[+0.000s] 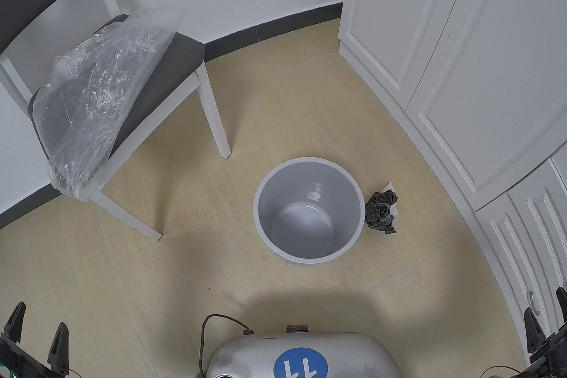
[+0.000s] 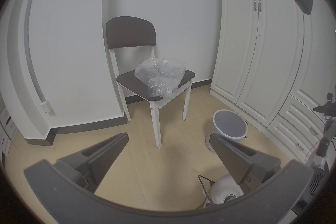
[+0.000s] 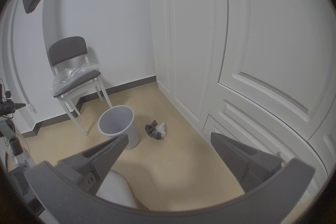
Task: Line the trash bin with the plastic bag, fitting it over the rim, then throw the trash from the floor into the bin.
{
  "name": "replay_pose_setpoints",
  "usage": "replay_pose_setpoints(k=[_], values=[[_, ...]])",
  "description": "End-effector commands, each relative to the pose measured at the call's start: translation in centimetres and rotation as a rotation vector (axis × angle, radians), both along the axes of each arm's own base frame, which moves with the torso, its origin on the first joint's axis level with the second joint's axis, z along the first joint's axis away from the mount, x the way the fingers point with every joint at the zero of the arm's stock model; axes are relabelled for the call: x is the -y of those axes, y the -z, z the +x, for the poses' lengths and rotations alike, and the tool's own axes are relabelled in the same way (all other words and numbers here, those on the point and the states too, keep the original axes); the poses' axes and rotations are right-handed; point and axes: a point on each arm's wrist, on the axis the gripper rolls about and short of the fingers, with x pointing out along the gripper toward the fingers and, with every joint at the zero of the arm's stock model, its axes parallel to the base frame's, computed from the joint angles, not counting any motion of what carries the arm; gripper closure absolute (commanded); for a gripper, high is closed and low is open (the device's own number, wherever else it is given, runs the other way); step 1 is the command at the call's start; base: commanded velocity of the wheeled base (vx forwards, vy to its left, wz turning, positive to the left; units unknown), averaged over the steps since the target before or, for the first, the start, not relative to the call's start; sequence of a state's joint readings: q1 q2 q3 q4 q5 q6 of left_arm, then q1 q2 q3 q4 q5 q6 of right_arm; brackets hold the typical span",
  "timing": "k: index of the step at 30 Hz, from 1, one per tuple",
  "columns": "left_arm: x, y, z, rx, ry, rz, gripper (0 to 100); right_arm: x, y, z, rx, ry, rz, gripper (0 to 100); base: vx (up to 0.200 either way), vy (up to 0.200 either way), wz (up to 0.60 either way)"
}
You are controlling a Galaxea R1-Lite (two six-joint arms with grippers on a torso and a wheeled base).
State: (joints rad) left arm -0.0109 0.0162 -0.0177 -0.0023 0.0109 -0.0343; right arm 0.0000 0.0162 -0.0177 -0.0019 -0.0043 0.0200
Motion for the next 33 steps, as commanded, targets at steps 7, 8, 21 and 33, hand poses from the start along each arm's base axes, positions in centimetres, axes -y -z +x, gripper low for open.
replay_pose_setpoints(k=[7, 8, 21, 33], values=[[0.0, 0.6, 0.0, -0.004, 0.003, 0.013, 0, 0.0, 0.5, 0.0, 0.003, 0.005, -0.005, 0, 0.0, 0.0, 0.0], [0.0, 0.6, 0.0, -0.004, 0.008, 0.037, 0, 0.0, 0.5, 0.0, 0.003, 0.007, -0.011, 0, 0.0, 0.0, 0.0], [0.2, -6.2, -1.3, 0.228, 0.179, -0.156, 0, -0.2, -9.1, -2.0, 0.296, -0.07, 0.15, 0, 0.0, 0.0, 0.0], [0.7, -12.6, 9.9, -0.143, 0.17, 0.041, 0, 0.3, -18.3, 11.9, 0.21, 0.051, 0.146, 0, 0.0, 0.0, 0.0]])
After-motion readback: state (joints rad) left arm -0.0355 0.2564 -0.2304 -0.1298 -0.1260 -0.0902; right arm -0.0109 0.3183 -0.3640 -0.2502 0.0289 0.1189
